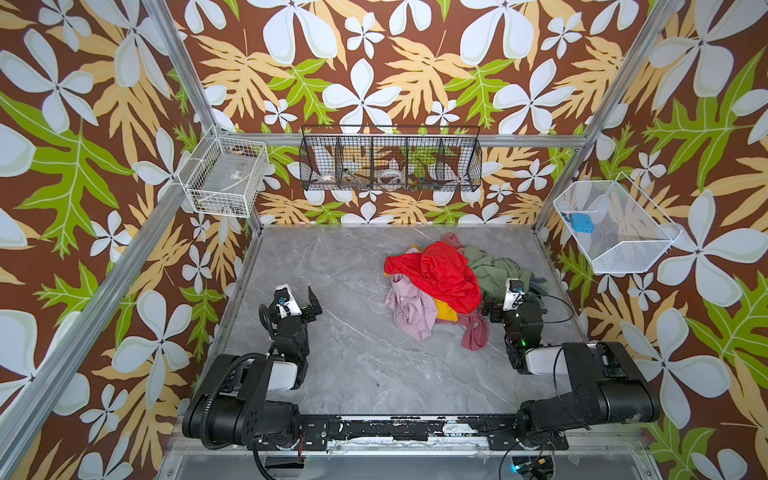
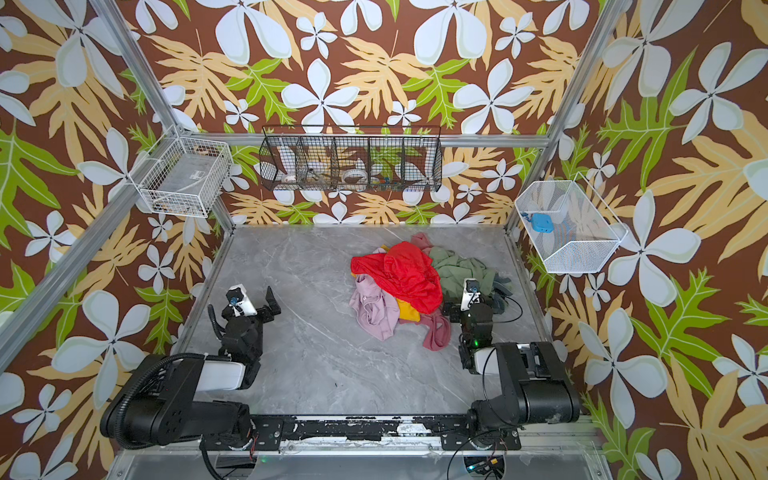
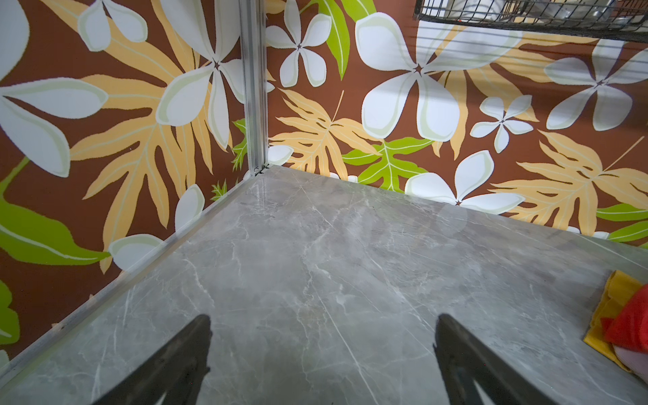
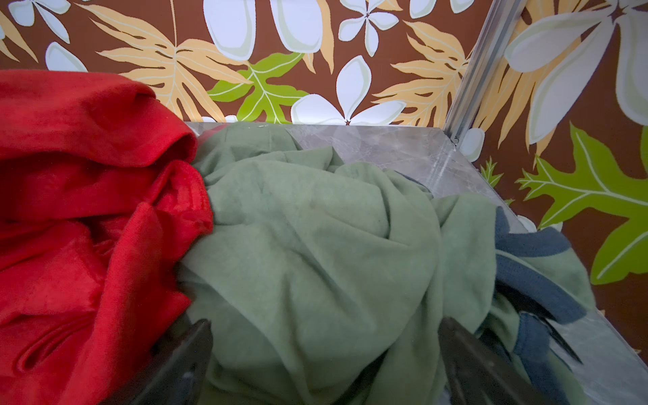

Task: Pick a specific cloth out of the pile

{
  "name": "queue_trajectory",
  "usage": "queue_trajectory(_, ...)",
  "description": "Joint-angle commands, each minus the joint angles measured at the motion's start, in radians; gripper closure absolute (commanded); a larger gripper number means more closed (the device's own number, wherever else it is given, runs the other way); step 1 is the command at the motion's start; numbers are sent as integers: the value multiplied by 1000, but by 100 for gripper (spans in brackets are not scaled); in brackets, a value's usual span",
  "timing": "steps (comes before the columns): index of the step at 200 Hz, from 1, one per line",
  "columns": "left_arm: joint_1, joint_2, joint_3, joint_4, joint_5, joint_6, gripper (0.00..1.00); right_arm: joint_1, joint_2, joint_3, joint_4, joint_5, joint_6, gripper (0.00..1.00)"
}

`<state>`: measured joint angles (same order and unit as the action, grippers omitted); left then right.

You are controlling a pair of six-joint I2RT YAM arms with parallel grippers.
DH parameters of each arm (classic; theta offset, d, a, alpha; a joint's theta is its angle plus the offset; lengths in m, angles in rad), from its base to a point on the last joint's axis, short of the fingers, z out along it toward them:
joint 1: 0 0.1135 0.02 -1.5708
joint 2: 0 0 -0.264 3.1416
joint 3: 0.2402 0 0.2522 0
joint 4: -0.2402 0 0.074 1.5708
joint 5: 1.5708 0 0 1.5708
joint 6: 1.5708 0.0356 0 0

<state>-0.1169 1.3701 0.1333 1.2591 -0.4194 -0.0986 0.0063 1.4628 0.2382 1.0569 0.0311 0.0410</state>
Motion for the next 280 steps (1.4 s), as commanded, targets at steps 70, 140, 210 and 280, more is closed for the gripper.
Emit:
queue_trajectory(70,-11,-241,127,-374,-73,-20,0,-17,-231,228,-567,-66,75,2)
queue_trajectory(140,-116,-338,274,-606,16,-197,0,-131,-331,372,-841,-206,332,3)
queue_trajectory(210,-381,-154,378,-661,-3,-161,0,-376,-278,326,-918,-389,532,14)
queue_trajectory(280,-454,-65,417,-678,40,-144,0,-493,-134,296,-863,-401,616,23)
